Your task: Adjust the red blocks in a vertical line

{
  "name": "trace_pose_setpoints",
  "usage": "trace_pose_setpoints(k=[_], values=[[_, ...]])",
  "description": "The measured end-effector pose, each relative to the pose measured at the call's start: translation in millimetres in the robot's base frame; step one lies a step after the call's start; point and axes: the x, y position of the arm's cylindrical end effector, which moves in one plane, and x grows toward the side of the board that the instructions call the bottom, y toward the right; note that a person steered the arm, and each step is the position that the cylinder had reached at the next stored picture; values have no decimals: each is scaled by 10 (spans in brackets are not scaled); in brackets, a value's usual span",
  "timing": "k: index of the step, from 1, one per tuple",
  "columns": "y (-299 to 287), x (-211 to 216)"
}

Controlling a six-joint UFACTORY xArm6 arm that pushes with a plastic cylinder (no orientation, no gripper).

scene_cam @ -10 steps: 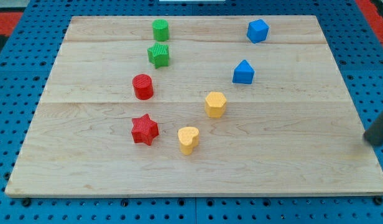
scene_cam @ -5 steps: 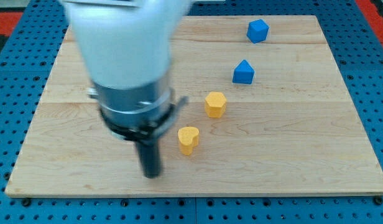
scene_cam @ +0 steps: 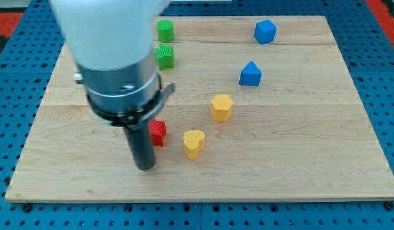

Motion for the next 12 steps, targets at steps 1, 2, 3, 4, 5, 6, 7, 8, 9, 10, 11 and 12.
trace_pose_setpoints(k=[1,2,3,4,5,6,7,8,9,10,11,12], values=[[29,-385],[169,-407],[-385,-626],[-496,-1081],[-432,-1451],[-232,-1474],[-131,-1474],[-348,-1301],[-310,-996],[-128,-991],[36,-991],[-320,-952]])
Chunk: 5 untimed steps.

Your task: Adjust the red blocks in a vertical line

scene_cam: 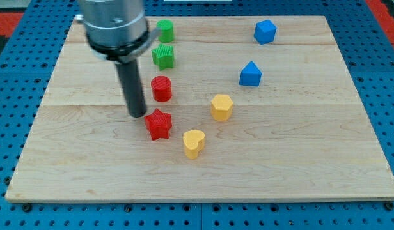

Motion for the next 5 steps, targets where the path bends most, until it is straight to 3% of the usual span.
trace_pose_setpoints(k=[2,3,4,5], values=[[-299,495],[226,1187],[950,1499],[1181,1528]])
